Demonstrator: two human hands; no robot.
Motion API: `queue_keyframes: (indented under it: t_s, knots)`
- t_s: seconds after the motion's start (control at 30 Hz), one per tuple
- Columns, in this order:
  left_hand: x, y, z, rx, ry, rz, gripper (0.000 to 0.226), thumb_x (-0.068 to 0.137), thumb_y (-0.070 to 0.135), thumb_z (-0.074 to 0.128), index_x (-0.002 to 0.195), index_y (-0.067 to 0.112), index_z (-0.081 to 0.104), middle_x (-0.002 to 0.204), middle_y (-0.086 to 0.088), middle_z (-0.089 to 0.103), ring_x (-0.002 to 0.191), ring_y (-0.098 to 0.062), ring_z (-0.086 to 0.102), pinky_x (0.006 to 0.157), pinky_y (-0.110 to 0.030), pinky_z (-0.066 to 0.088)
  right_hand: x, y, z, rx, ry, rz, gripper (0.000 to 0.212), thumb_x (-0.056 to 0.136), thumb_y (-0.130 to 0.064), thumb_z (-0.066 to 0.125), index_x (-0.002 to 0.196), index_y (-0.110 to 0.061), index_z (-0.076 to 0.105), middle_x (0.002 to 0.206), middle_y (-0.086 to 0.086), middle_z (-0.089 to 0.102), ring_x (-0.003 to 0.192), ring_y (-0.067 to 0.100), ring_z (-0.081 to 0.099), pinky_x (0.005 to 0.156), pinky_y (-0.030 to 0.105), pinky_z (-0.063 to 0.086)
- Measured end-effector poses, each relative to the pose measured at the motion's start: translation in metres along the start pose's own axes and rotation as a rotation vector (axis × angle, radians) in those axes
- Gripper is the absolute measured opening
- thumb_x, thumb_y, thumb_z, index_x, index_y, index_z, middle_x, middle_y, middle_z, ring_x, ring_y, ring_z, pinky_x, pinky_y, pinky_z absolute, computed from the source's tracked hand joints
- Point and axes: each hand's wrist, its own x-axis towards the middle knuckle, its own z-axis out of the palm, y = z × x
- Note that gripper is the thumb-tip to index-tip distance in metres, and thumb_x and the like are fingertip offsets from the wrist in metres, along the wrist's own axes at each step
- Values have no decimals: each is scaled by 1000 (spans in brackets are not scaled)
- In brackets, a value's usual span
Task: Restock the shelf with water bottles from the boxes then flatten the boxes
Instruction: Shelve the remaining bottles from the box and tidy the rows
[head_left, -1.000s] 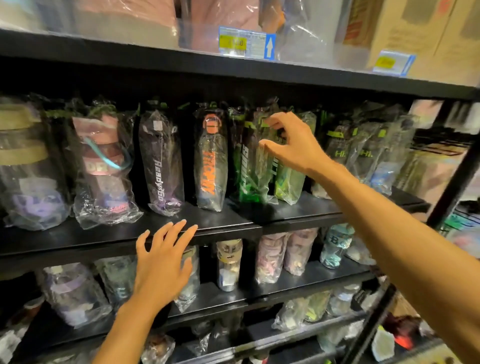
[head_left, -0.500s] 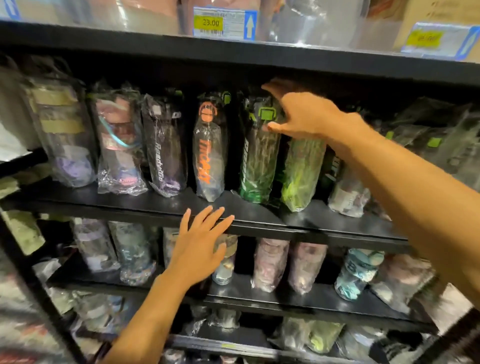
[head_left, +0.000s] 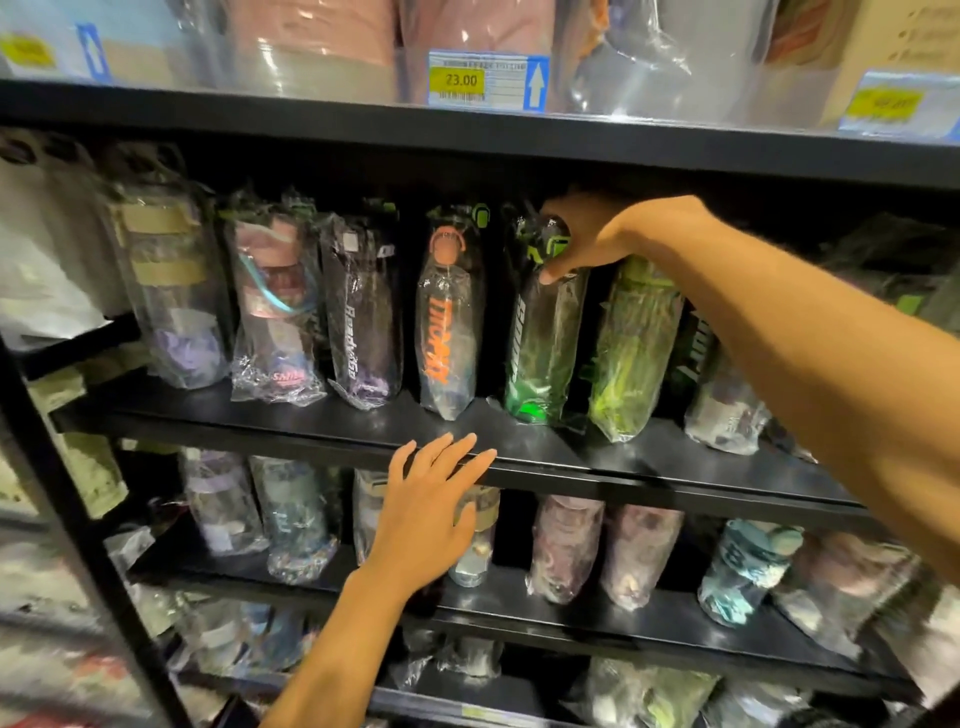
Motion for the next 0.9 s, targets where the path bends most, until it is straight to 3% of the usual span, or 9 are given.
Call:
queue_keyframes:
  t_s: [0.07,0.13,0.27,0.7,0.83,0.9]
  knots:
    - [0,-2,0,-3,3,5,64,94,34,52,156,41,36,164,10,34,153,-20,27,126,-47,3,-9,-3,-2,38,21,-25,98,75,-64,81,153,-25,38,150,6,49,134,33,51,109,47,45]
    - [0,-3,2,-3,4,9,63,93,36,49,155,42,37,163,10,35,152,-20,29,126,-48,5,-13,-1,-4,54,55,-48,91,79,-54,83,153,-22,40,149,7,49,133,32,51,109,46,45]
    - [0,-3,4,-10,13,5,63,91,39,43,154,41,39,161,9,39,150,-21,32,125,-50,8,-18,0,-4,49,59,-45,93,74,-61,83,150,-27,42,147,3,50,132,30,52,109,48,45]
    - [1,-3,6,-16,25,-4,63,91,40,41,154,43,38,162,12,37,151,-19,29,125,-46,3,-5,-4,1,42,87,-36,99,80,-59,80,158,-20,34,157,7,42,141,32,45,112,42,40]
    - [1,-3,6,-13,24,-12,63,92,39,43,154,44,37,162,12,35,152,-18,27,126,-47,4,-9,1,0,62,16,10,120,69,-81,74,161,-32,16,166,3,31,149,35,37,118,53,36]
    - [1,-3,7,-17,21,-16,64,91,38,47,154,45,37,162,13,35,153,-17,26,126,-46,2,-17,5,-4,90,8,-1,121,74,-80,71,164,-34,4,172,2,18,155,33,26,123,52,29]
